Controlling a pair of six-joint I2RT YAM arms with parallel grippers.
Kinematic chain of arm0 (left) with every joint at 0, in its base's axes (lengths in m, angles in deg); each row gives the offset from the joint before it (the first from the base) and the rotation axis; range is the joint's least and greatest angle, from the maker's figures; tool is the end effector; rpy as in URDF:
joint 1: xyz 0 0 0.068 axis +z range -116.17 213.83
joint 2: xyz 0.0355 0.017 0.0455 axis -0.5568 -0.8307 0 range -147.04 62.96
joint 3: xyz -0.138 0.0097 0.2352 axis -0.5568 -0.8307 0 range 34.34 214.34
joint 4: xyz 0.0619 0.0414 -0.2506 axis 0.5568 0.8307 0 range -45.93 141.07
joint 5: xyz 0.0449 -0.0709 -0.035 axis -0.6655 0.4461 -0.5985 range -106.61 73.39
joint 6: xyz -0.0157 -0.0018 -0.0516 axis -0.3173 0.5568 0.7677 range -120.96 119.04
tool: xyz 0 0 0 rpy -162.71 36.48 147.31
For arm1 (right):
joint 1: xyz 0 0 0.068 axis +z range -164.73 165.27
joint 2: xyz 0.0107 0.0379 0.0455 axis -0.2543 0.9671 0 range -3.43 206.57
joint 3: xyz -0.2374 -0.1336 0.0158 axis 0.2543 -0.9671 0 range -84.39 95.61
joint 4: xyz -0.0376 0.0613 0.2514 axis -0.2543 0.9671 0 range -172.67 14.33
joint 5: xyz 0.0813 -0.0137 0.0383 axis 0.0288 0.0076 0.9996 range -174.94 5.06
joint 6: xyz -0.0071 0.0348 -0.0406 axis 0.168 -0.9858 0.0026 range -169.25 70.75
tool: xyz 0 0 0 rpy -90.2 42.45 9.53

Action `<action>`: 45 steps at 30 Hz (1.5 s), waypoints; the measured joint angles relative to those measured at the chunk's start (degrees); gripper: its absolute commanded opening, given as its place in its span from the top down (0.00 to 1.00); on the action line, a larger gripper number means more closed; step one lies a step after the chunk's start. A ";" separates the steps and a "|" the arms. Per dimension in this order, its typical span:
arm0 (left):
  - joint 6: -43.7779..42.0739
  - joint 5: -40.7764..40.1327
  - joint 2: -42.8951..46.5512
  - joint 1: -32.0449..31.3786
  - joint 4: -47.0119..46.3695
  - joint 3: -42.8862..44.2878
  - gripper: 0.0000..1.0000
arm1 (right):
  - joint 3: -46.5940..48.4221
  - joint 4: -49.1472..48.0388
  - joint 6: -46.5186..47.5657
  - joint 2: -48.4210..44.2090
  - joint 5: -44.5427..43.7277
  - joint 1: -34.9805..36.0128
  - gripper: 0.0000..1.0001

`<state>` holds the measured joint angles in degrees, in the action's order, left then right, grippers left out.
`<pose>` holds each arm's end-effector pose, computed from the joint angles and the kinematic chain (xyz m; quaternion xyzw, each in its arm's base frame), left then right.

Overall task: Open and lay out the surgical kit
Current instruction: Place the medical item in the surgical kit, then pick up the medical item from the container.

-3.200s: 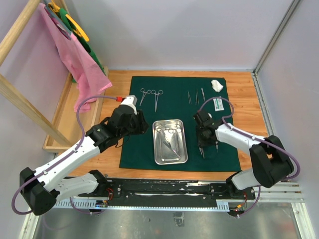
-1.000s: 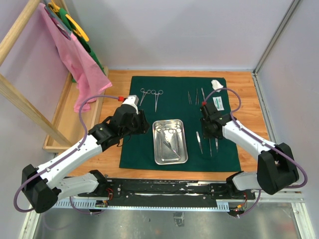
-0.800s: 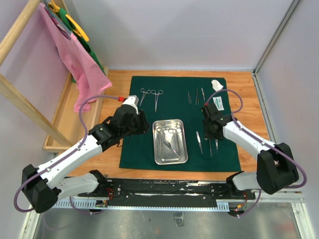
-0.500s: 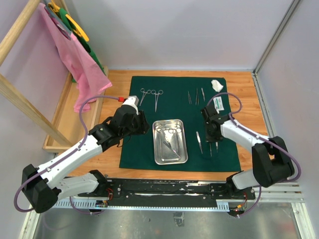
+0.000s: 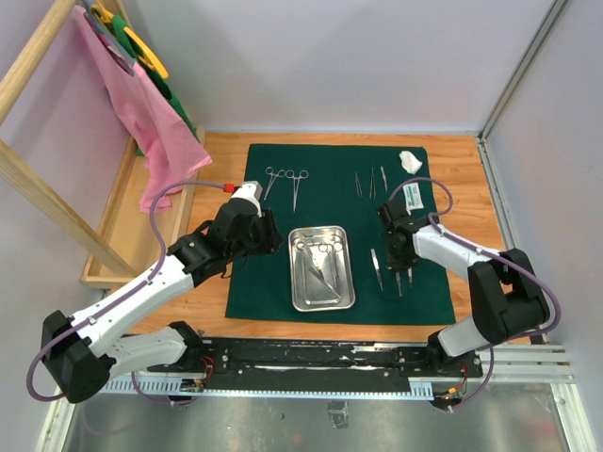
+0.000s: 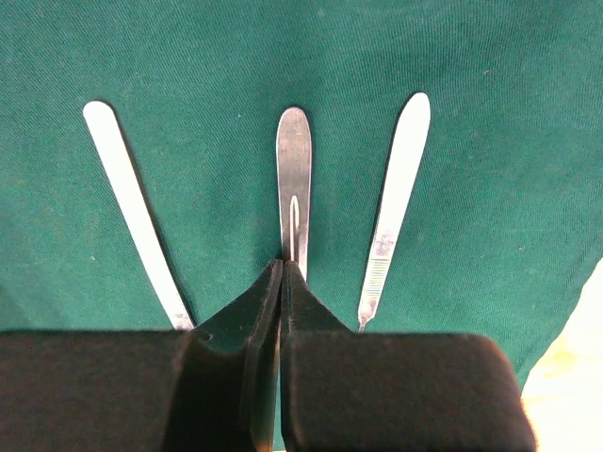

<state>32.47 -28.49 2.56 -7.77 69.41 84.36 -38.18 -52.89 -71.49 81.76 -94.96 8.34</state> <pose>0.1767 -0.1471 0.2944 0.0160 0.8863 -0.2032 0.4159 0.2468 0.0983 0.1675 0.0090 0.9792 -0.0085 0.2025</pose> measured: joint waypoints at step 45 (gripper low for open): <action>0.00 -1.97 4.63 1.03 1.57 -0.35 0.49 | 17.86 -0.17 -2.03 16.39 7.91 31.17 0.66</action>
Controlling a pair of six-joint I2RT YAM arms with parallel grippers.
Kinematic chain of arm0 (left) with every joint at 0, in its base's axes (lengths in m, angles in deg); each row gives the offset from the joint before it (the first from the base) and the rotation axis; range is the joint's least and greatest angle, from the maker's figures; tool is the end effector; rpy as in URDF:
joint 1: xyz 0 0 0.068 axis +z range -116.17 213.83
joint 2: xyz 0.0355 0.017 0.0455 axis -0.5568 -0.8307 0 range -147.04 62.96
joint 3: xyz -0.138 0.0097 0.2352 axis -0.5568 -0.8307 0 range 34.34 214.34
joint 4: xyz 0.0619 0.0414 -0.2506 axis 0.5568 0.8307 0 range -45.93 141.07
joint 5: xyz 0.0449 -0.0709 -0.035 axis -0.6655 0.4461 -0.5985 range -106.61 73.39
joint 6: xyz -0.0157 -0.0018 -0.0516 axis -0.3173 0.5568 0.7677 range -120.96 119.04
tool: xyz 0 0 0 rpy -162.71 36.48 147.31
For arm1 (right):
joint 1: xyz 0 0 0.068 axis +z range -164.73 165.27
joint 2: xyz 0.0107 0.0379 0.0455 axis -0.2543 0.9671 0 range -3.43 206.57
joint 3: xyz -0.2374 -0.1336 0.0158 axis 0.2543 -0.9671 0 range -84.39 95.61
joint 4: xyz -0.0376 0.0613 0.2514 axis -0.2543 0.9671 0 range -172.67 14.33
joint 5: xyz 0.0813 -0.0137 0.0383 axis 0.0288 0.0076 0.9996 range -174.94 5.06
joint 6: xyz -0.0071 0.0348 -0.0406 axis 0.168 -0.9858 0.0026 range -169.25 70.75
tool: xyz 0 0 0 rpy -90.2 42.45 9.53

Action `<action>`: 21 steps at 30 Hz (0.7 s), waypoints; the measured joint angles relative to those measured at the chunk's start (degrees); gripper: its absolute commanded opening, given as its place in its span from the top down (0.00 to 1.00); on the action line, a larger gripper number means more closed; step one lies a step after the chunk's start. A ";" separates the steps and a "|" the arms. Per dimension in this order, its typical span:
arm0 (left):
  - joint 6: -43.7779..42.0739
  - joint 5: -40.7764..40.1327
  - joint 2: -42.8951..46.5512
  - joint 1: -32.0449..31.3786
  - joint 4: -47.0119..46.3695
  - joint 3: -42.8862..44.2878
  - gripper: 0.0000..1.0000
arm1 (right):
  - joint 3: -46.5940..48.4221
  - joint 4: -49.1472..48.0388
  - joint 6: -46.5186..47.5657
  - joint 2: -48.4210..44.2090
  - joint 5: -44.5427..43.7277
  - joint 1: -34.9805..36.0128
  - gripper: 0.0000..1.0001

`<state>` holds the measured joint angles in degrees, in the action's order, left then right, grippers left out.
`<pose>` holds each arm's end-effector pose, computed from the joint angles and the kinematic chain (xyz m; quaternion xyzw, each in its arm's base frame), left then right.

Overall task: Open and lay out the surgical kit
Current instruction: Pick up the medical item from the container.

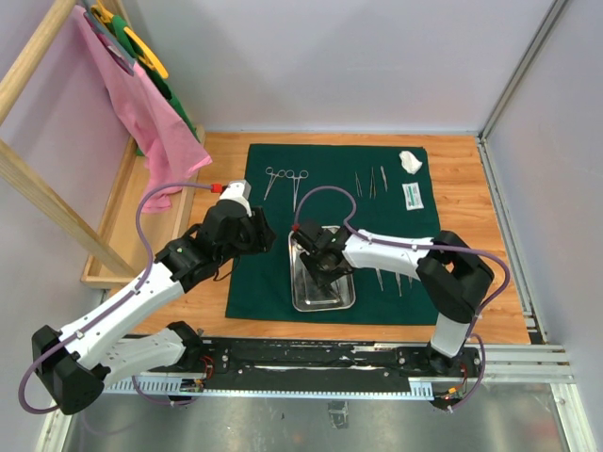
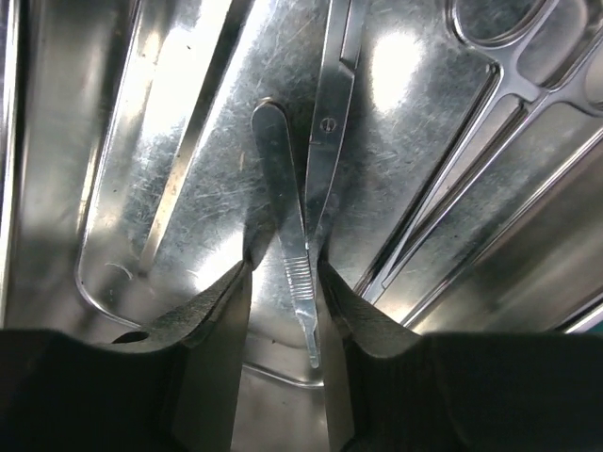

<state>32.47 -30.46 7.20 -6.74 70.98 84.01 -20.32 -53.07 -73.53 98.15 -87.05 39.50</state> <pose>0.1670 -0.1317 0.3063 -0.0031 0.8743 -0.2004 0.4420 0.2036 0.2804 0.1697 -0.2497 0.9476 0.1115 0.1651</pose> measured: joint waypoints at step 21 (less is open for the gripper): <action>0.00 0.04 0.02 0.02 -0.04 -0.61 0.49 | -2.08 6.34 -4.04 -1.18 0.96 2.67 0.77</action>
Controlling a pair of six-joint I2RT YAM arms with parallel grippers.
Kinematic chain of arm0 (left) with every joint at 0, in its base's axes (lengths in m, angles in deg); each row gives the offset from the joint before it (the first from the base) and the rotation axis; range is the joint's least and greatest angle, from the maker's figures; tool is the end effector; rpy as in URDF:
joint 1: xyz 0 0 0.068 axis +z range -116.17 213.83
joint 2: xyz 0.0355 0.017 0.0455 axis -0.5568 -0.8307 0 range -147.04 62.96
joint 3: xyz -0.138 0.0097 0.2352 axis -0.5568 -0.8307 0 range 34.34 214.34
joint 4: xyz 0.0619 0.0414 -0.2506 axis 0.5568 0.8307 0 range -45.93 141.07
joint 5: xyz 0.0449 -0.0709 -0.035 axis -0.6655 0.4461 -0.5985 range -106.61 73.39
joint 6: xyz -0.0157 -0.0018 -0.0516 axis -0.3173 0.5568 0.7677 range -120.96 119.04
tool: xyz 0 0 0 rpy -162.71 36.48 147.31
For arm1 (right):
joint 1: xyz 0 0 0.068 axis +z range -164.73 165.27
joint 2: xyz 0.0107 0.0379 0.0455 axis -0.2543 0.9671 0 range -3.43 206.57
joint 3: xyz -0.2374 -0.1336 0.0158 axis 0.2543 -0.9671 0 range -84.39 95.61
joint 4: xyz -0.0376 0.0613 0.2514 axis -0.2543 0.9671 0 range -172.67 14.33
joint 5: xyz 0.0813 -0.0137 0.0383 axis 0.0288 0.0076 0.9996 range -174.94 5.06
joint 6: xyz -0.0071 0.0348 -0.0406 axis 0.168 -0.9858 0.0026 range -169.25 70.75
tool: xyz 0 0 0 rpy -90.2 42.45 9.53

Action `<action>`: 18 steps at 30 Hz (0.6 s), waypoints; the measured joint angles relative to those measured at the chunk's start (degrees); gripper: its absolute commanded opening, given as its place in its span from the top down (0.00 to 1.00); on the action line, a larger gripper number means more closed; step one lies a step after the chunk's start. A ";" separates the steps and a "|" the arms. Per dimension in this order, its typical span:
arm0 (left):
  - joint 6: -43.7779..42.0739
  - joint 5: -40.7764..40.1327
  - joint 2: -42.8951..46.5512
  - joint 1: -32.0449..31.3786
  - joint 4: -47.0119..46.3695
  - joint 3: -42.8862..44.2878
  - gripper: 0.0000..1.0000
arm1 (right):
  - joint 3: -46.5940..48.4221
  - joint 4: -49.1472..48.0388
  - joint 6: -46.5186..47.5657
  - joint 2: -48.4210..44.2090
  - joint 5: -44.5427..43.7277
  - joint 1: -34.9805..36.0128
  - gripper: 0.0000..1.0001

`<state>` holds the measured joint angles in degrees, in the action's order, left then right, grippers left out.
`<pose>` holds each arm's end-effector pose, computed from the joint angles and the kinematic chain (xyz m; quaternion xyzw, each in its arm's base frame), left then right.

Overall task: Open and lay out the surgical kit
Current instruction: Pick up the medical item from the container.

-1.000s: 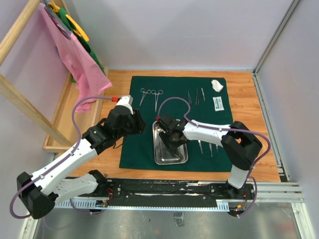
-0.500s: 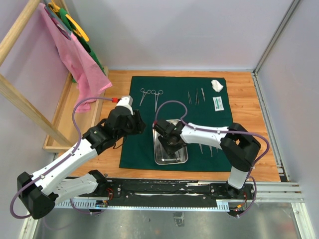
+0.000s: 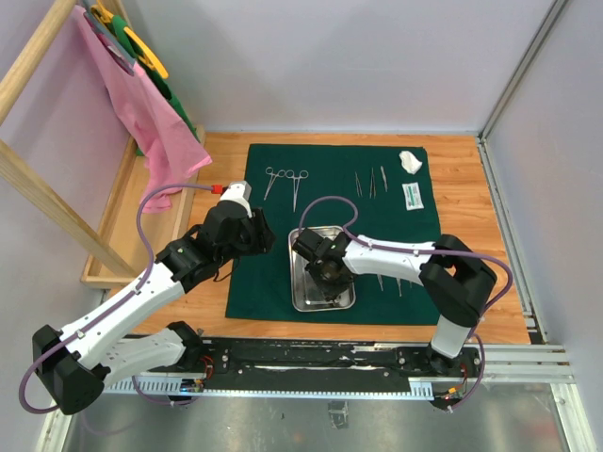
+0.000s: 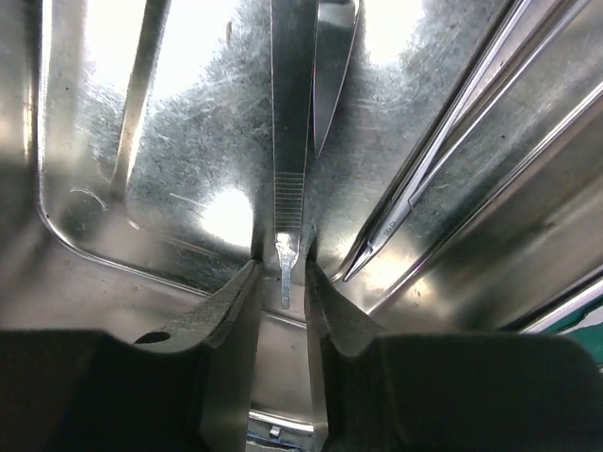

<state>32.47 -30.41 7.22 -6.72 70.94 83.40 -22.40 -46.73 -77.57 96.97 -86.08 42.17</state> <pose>0.1668 -0.1315 0.3028 -0.0023 0.8766 -0.1979 0.4386 0.1789 0.2731 0.1625 -0.2432 0.9603 0.0849 0.1069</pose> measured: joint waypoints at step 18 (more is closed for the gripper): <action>-0.04 0.20 -0.79 0.07 -0.02 0.13 0.50 | -1.77 3.17 0.59 -3.74 1.29 0.33 0.99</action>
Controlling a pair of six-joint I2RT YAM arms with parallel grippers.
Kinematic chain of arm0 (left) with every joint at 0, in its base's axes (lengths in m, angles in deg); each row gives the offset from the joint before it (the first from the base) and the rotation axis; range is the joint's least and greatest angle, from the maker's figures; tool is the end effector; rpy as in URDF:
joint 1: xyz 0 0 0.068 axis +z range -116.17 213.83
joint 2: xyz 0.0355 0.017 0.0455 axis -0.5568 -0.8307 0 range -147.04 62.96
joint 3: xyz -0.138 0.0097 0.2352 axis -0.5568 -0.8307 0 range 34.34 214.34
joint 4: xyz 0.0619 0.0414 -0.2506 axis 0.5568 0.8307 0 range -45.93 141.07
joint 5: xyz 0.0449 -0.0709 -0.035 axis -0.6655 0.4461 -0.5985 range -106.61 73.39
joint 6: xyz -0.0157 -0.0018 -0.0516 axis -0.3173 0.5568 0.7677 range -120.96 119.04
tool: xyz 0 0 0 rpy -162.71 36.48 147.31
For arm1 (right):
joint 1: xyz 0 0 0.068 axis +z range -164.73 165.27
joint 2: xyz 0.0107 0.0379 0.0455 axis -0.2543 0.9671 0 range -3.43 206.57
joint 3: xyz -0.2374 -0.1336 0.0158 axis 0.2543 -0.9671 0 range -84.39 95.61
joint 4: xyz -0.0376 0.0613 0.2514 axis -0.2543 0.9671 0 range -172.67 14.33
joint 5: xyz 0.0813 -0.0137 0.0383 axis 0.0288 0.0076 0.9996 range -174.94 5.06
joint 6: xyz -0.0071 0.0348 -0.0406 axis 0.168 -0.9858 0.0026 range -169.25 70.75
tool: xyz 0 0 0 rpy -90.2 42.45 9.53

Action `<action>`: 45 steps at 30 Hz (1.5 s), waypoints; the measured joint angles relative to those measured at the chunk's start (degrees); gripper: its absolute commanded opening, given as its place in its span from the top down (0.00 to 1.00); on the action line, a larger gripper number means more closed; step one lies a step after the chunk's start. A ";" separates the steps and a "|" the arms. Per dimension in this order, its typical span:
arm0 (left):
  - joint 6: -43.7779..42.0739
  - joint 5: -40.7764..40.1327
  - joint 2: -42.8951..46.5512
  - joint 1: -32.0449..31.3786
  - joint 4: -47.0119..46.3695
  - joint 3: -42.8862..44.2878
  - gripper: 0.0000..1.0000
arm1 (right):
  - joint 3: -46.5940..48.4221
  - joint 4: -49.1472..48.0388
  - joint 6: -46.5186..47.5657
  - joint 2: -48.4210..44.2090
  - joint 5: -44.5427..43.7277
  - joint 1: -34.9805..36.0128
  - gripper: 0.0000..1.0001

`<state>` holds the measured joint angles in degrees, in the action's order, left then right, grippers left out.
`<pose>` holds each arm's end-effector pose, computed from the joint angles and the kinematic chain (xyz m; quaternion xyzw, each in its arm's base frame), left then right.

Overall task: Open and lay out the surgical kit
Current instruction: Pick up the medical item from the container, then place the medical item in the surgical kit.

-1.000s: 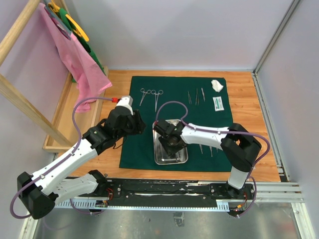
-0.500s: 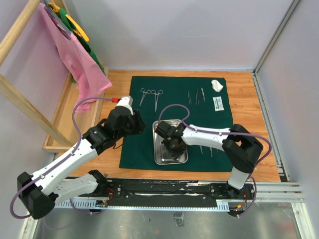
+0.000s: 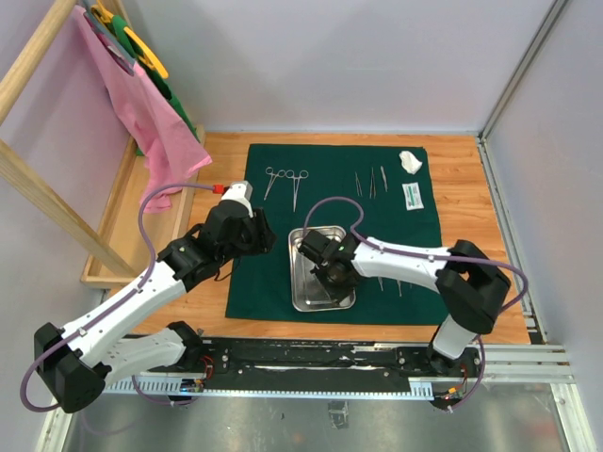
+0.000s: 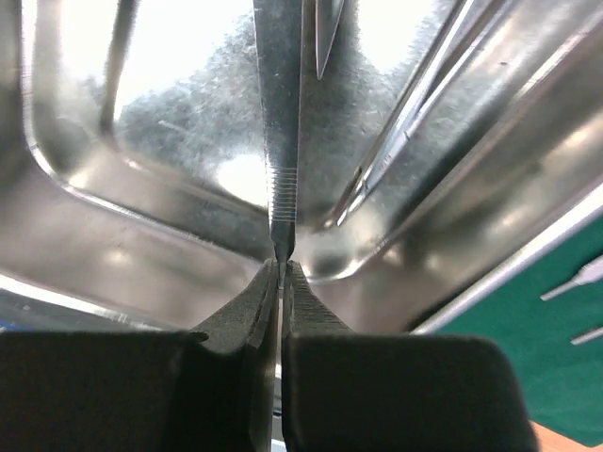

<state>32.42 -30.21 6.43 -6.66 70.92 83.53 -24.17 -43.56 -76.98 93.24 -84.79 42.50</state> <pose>0.1689 -0.1332 0.3009 -0.0009 0.8793 -0.1956 0.4343 0.1681 0.2613 0.1724 -0.2528 0.9593 0.0858 0.0919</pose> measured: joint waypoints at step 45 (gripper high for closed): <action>-0.17 1.27 -2.12 0.20 -1.09 -0.15 0.50 | -16.33 -10.91 -2.60 -12.74 2.40 -23.47 0.91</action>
<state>32.25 -28.95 4.31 -6.46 69.82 83.37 -40.49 -54.47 -79.58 80.49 -82.39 19.02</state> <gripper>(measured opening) 0.506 0.057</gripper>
